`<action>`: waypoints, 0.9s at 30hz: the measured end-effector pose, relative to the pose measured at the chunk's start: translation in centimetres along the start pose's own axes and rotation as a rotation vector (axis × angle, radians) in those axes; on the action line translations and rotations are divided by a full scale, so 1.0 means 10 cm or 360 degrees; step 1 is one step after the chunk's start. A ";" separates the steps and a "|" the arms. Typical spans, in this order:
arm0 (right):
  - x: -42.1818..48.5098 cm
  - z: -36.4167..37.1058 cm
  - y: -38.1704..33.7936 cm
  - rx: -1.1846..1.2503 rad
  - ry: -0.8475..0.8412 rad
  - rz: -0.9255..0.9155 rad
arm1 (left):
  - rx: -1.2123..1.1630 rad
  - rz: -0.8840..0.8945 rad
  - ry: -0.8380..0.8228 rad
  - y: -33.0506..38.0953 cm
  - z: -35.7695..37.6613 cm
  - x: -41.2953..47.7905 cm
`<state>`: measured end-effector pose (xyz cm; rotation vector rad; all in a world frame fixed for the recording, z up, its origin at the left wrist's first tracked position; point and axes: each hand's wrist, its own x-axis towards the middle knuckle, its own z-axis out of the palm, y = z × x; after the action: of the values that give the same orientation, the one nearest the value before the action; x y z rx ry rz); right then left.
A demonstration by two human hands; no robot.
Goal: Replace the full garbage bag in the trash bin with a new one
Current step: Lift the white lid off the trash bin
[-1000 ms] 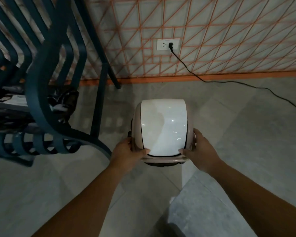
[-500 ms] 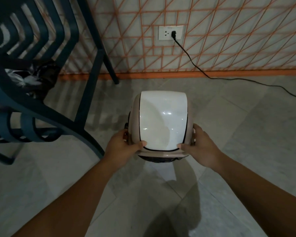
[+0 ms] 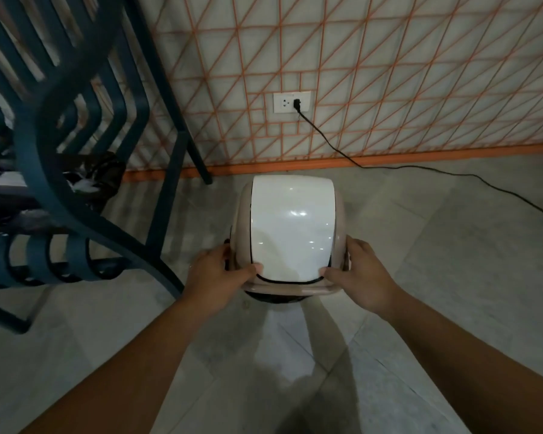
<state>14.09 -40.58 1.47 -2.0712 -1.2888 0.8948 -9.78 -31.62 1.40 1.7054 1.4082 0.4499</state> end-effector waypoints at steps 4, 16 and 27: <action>-0.34 -0.26 -0.01 0.0021 0.0094 0.0030 | -0.0040 0.0057 -0.0095 0.28 0.07 -0.20; -1.05 -0.99 0.74 -0.0118 0.0296 0.0254 | 0.0085 0.0130 -0.0222 0.80 1.17 -0.58; -0.79 -0.74 1.83 -0.0025 0.0280 0.0504 | 0.0221 0.0061 -0.0435 0.38 2.24 -0.24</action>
<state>27.42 -55.79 -5.15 -2.3491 -0.8944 0.8113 8.22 -42.36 -7.78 1.8296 1.2325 0.1345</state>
